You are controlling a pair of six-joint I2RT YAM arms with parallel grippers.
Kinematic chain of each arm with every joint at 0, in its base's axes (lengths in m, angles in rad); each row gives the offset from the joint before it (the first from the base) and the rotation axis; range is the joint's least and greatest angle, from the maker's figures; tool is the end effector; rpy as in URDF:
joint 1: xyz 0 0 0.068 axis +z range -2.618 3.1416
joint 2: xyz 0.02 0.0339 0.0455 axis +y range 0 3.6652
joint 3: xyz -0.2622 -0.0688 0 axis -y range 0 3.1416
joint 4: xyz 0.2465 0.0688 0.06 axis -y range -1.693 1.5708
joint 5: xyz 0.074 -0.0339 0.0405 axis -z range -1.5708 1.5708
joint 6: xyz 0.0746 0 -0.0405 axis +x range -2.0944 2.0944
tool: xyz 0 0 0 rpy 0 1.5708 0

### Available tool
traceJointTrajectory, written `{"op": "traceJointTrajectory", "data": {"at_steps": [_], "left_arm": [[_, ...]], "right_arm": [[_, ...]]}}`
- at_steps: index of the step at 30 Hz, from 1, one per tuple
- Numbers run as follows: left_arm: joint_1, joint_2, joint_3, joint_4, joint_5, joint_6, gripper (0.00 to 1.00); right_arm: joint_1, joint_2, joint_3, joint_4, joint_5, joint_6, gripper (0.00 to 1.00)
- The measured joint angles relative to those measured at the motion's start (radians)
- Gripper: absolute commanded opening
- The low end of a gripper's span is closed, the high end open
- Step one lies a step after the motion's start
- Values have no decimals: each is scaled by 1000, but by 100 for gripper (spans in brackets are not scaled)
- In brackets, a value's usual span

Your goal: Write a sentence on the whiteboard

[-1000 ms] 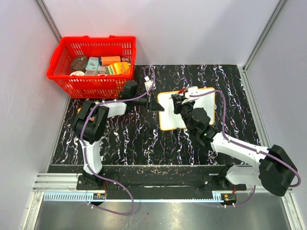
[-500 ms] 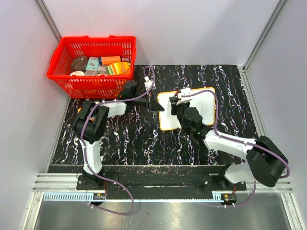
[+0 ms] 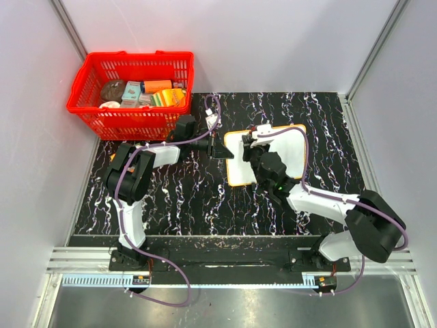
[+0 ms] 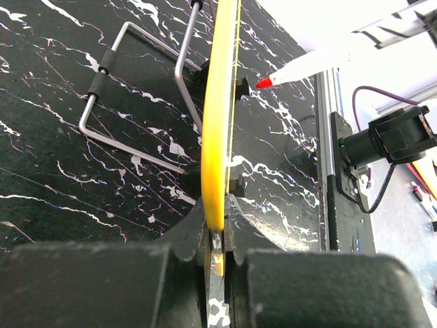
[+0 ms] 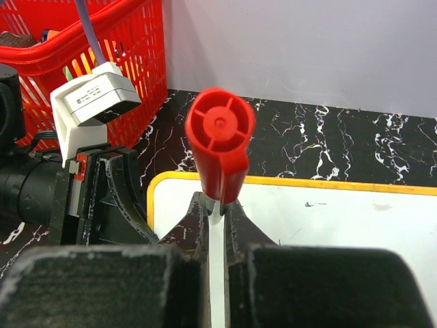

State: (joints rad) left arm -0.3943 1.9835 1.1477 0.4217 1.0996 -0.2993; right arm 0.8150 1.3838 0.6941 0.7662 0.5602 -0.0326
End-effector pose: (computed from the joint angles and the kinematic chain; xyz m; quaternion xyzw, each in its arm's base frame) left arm 0.3749 -0.2280 0.1677 0.3192 0.6996 -0.5699 0.2896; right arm 0.2596 0.2176 0.2711 -0.0837 0.6787 0.0952 0.7234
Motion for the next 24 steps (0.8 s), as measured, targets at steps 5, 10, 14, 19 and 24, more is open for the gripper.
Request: {"op": "traceJointTrajectory", "data": {"at_steps": [5,10,14,19,24], "left_arm": [[0,0,0,0,0,0,0],[0,0,0,0,0,0,0],[0,0,0,0,0,0,0],[1,0,0,-4,-1,-1,0],[1,0,0,-5,-1,0,0]], "right_arm": [[0,23,18,0,15,-8,0],[0,31,23,14,26,-15,0],[0,56,35,22,27,-16,0],[0,77,36,33,32,-16,0],[0,78,37,32,34,-8,0]]}}
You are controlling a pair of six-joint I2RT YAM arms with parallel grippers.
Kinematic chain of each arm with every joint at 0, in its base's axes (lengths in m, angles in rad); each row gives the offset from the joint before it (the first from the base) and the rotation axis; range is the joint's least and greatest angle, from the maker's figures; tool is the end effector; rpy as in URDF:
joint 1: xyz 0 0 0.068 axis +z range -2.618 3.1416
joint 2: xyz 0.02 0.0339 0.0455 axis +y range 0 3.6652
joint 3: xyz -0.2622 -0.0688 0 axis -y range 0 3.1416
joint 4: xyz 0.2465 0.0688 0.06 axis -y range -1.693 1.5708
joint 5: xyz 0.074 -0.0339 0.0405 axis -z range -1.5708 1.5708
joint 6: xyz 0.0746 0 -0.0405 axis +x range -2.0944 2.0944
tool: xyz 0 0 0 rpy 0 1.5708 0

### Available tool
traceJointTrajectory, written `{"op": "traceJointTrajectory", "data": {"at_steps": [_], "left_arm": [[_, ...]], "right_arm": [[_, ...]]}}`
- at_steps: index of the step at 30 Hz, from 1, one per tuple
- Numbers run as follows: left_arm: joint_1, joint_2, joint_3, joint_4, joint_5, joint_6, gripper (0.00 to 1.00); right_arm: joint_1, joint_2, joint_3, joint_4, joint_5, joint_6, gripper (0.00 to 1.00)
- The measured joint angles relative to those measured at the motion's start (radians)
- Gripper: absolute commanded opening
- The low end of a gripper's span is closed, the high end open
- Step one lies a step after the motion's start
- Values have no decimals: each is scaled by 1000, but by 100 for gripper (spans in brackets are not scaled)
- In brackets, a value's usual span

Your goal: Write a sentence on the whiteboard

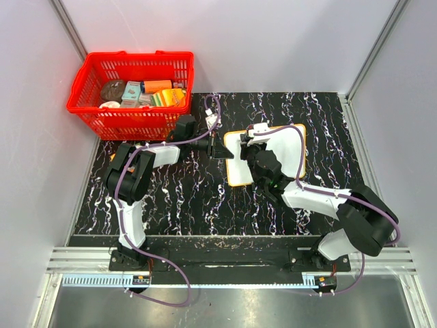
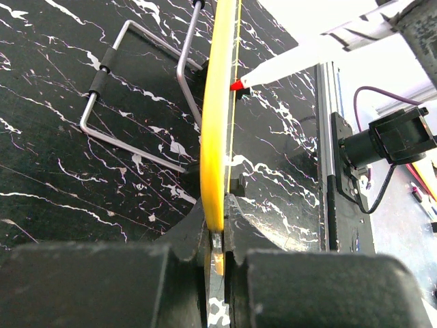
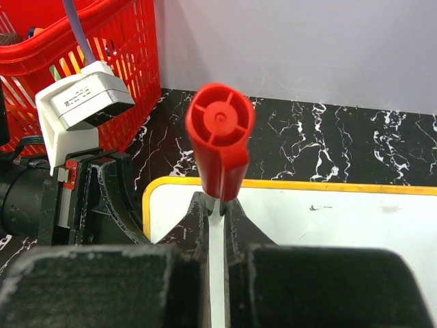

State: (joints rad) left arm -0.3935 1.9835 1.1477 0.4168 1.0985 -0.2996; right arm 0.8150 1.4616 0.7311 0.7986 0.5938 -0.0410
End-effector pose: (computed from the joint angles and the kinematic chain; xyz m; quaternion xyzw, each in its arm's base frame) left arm 0.3750 -0.2276 0.1671 0.3176 0.7012 -0.5696 0.2882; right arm 0.2708 0.2265 0.2636 -0.0764 0.6826 0.0788 0.7225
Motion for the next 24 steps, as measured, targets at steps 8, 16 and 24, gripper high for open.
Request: {"op": "traceJointTrajectory", "data": {"at_steps": [8,16,24], "left_arm": [[0,0,0,-3,-2,0,0],[0,0,0,-5,-2,0,0],[0,0,0,-5,-2,0,0]], "right_arm": [[0,0,0,-19,0,51,0],[0,-6,-6,-39,0,96,0],[0,-27,-25,-80,-2,125,0]]}}
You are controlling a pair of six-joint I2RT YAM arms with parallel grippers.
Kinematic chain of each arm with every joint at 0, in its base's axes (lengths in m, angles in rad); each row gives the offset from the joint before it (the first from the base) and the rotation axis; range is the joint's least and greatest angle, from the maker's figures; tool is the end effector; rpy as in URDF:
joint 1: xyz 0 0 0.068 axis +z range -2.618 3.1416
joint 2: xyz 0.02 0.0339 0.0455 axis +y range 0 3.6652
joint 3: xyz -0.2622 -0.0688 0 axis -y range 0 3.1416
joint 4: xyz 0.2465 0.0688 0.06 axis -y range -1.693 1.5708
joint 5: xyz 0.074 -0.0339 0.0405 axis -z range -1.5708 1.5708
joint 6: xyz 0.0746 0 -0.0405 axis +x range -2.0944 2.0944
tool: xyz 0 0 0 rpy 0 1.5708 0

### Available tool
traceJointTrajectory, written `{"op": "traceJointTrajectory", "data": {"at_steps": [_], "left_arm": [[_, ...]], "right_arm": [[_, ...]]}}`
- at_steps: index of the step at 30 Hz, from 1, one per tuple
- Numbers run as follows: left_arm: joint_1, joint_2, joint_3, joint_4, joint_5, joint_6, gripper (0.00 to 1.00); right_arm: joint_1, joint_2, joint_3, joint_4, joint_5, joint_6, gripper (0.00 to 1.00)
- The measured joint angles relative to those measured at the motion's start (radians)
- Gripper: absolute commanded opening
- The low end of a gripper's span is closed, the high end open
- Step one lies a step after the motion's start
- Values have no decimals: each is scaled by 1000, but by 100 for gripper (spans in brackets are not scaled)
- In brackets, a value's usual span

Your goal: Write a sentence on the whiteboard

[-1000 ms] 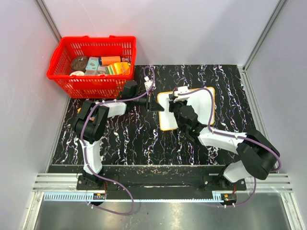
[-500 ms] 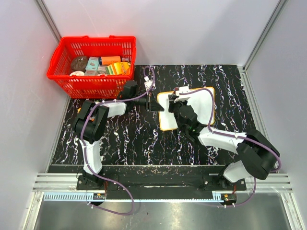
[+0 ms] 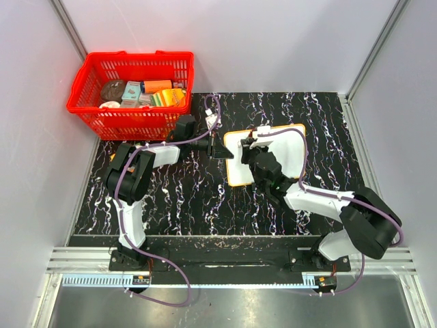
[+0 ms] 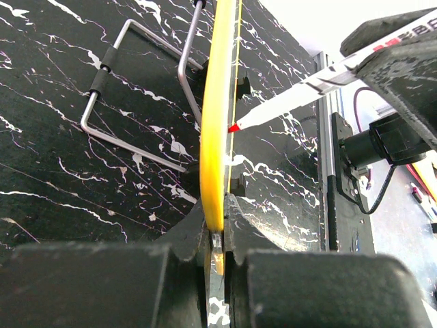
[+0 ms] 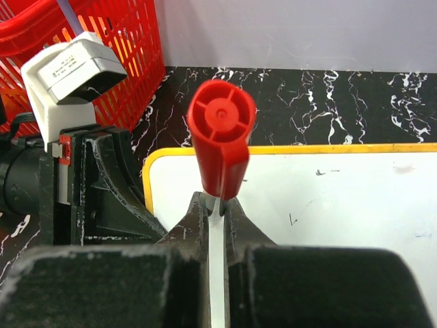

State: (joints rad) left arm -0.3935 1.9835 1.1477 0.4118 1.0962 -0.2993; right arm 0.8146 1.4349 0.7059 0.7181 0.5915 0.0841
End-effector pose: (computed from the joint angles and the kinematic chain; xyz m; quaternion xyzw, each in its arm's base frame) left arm 0.3749 -0.2275 0.1666 0.3161 0.7029 -0.5689 0.2869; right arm 0.2664 0.2219 0.2524 -0.0515 0.7084 0.1056 0.6959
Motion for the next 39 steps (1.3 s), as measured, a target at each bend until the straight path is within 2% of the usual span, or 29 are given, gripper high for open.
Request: {"op": "traceJointTrajectory", "data": {"at_steps": [11,21,39], "left_arm": [[0,0,0,0,1,3,0],[-4,0,5,-3,4,16,0],[-6,0,12,-19,4,31,0]], "right_arm": [[0,-23,-22,-30,-2,26,0],[-3,-128,-14,-72,-6,29,0],[-18,-56,25,-72,21,-13,0]]}}
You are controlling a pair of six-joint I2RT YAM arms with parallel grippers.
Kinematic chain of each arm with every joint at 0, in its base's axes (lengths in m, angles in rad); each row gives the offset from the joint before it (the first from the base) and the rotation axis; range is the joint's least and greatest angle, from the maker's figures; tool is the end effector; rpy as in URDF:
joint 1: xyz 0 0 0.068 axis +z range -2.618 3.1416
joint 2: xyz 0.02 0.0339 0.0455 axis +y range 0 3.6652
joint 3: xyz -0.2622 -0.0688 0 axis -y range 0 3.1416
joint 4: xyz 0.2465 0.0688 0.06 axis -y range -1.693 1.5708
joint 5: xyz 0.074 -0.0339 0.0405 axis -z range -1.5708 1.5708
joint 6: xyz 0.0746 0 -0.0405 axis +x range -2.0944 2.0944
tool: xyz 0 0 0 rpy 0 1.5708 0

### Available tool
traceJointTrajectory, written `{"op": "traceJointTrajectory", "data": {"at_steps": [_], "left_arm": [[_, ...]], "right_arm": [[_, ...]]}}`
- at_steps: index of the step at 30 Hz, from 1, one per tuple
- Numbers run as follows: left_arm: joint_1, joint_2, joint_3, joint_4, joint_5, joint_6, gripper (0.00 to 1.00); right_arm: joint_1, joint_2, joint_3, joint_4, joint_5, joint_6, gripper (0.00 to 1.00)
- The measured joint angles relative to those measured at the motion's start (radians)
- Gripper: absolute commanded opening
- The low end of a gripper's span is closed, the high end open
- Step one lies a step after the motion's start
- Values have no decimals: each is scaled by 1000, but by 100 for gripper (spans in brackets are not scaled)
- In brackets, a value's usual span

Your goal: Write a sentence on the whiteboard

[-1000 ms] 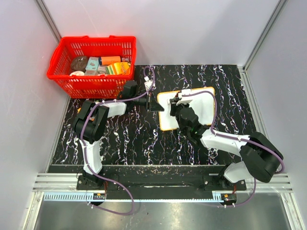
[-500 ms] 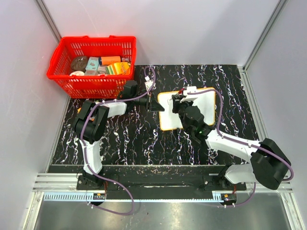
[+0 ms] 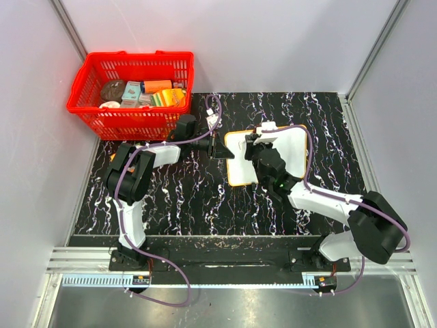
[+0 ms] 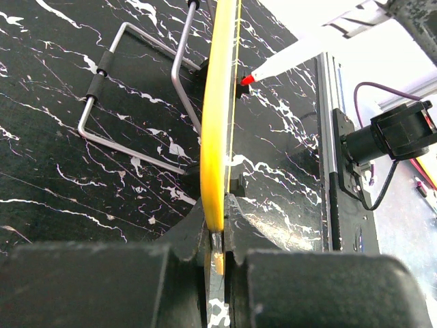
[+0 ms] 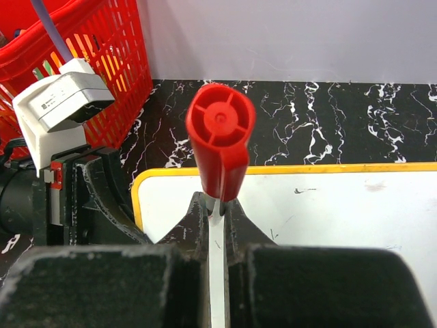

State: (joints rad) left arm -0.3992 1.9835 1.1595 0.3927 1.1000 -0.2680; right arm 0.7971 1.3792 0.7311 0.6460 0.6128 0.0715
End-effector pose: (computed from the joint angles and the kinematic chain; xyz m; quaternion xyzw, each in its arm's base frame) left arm 0.3746 -0.2302 0.1685 0.3284 0.6978 -0.5664 0.2904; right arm 0.2668 0.2117 0.2696 -0.0403 0.7066 0.0897 0.7008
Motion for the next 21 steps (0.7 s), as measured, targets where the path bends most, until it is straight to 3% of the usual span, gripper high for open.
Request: {"op": "traceJointTrajectory", "data": {"at_steps": [21], "left_arm": [[-5,0,11,-24,-3,15,0]], "right_arm": [[-16,19,15,1,-2,9,0]]}}
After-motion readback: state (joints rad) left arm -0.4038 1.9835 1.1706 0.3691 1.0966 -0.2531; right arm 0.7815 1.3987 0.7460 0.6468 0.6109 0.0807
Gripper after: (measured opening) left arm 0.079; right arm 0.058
